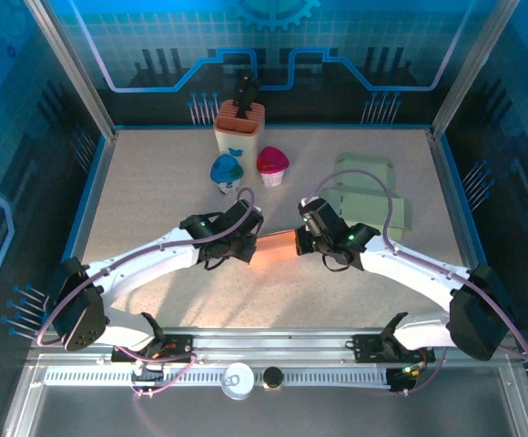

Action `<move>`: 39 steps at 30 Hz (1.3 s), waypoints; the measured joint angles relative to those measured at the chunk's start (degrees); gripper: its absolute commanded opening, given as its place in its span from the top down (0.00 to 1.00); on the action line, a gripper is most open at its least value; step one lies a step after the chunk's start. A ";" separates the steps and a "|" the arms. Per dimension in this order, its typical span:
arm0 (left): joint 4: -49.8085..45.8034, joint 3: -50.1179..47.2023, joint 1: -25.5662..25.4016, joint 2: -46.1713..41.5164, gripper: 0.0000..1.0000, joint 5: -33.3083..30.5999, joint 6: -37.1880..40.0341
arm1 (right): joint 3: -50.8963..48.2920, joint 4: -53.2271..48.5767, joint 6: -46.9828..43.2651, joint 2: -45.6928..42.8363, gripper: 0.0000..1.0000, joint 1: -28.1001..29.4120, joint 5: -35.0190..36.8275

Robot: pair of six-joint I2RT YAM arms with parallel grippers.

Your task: Fold the paper box

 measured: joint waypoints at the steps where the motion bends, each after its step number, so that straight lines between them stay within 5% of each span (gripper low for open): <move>1: 0.00 0.00 0.00 0.02 0.84 -0.02 0.00 | 0.00 0.00 0.02 0.00 1.00 0.02 0.02; 15: -0.50 0.63 0.00 0.39 0.92 -0.57 -2.54 | 1.14 -1.88 1.57 0.11 1.00 0.15 0.20; 23: -1.33 2.01 0.00 1.57 0.74 0.94 -8.61 | 1.90 -2.40 4.20 1.05 1.00 1.07 2.10; 39: -3.30 2.75 -0.76 1.27 0.73 1.27 -10.45 | 3.72 -3.65 6.21 2.75 1.00 1.20 2.95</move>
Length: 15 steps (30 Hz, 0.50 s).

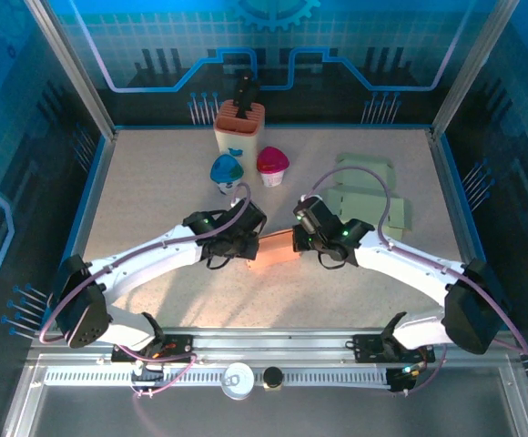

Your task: Fold the paper box

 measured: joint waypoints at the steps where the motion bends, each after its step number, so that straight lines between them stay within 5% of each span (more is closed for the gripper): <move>1: -0.04 0.00 -0.15 -0.22 0.69 -0.22 -0.07 | 0.11 0.00 0.11 0.15 1.00 0.00 0.00; 15: -0.31 -2.69 -0.83 -4.81 0.62 -3.85 -0.37 | 0.74 -0.24 0.68 0.74 1.00 0.00 -0.20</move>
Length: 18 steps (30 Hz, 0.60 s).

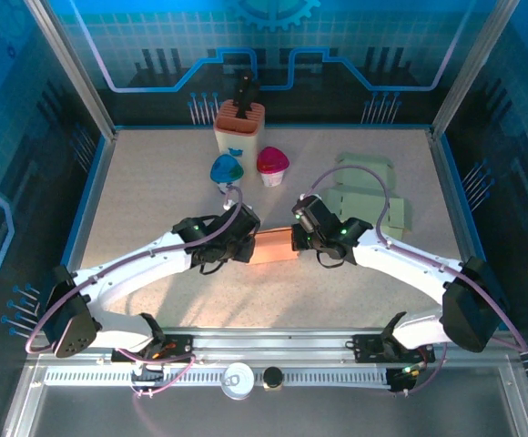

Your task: Fold the paper box

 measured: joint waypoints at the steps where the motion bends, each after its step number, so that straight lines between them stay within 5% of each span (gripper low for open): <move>1: -0.17 0.00 0.00 0.00 0.62 -0.79 0.48 | 0.00 0.00 0.00 0.00 1.00 0.00 0.00; 18: 0.26 0.79 1.07 3.54 0.77 -2.97 4.02 | 0.00 0.02 0.00 0.04 1.00 0.00 -0.02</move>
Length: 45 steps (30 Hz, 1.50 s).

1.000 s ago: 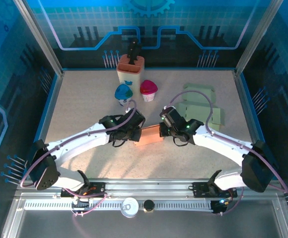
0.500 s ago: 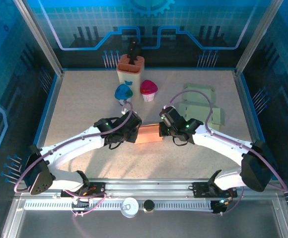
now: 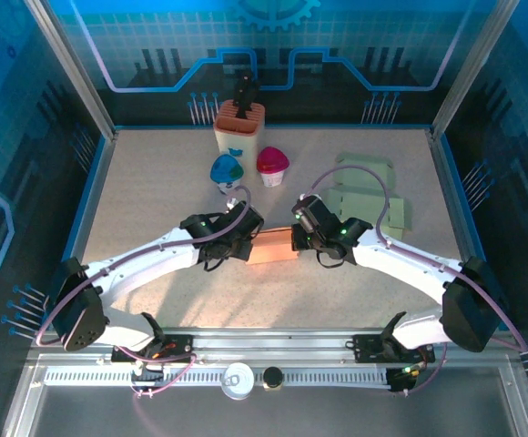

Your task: Fold the paper box

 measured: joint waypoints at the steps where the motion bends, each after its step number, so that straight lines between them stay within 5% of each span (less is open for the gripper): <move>1: 0.15 0.00 0.00 0.00 0.78 0.00 0.04 | 0.00 0.00 0.00 0.00 1.00 0.00 0.00; 10: 1.68 0.00 0.00 0.57 0.96 0.13 0.39 | 0.00 0.00 0.00 0.00 1.00 0.00 -0.02; 45: -5.40 7.06 3.37 3.34 1.00 8.15 -8.81 | 3.39 -3.26 -1.73 2.45 1.00 -1.36 -3.41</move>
